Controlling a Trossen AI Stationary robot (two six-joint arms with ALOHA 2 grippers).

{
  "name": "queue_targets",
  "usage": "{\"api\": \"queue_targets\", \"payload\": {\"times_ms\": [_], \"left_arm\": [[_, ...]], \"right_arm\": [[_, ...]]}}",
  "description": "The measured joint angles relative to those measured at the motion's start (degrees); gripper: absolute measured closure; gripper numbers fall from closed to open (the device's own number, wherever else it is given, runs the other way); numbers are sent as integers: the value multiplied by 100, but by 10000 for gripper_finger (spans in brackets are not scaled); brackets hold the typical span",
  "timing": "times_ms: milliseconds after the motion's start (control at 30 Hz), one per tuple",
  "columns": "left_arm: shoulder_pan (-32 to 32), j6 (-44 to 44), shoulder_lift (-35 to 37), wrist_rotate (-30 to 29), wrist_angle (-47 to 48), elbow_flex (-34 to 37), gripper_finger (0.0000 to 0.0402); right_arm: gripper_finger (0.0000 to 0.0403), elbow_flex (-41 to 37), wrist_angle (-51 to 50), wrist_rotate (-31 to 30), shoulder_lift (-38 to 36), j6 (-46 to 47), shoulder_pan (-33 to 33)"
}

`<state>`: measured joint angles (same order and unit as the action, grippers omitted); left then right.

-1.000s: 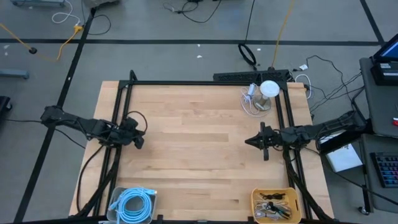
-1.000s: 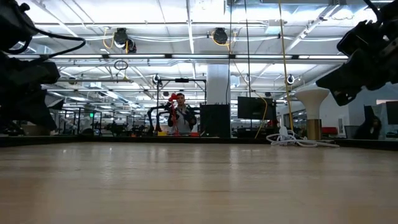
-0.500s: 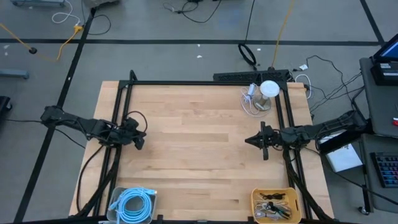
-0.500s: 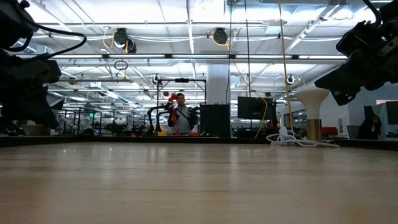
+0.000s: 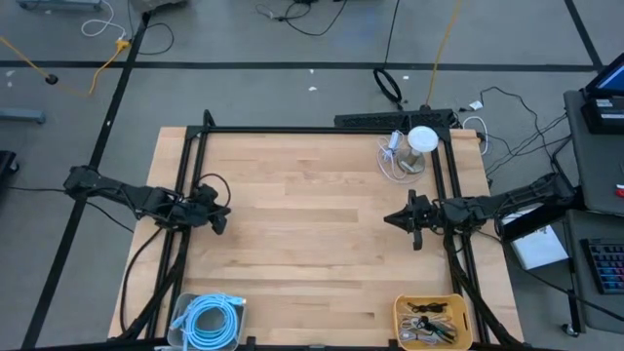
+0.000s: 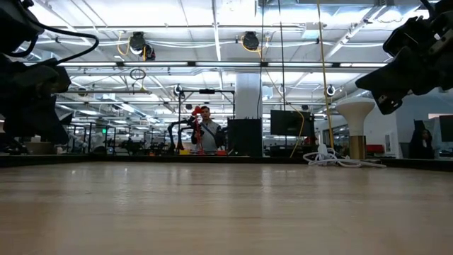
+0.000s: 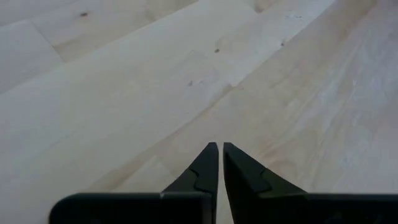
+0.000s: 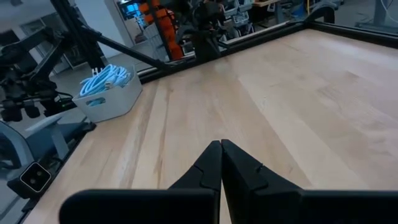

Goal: Pick & Place USB Port
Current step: Return to Home Position

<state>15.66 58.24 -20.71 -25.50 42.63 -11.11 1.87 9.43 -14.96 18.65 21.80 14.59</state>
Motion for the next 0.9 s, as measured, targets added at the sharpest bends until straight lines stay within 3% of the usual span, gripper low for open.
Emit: {"api": "queue_targets", "payload": {"times_ms": [900], "left_arm": [[0,13,0,2,-4,0,369]], "right_arm": [[403,-2,17,7,2,0,0]]}}
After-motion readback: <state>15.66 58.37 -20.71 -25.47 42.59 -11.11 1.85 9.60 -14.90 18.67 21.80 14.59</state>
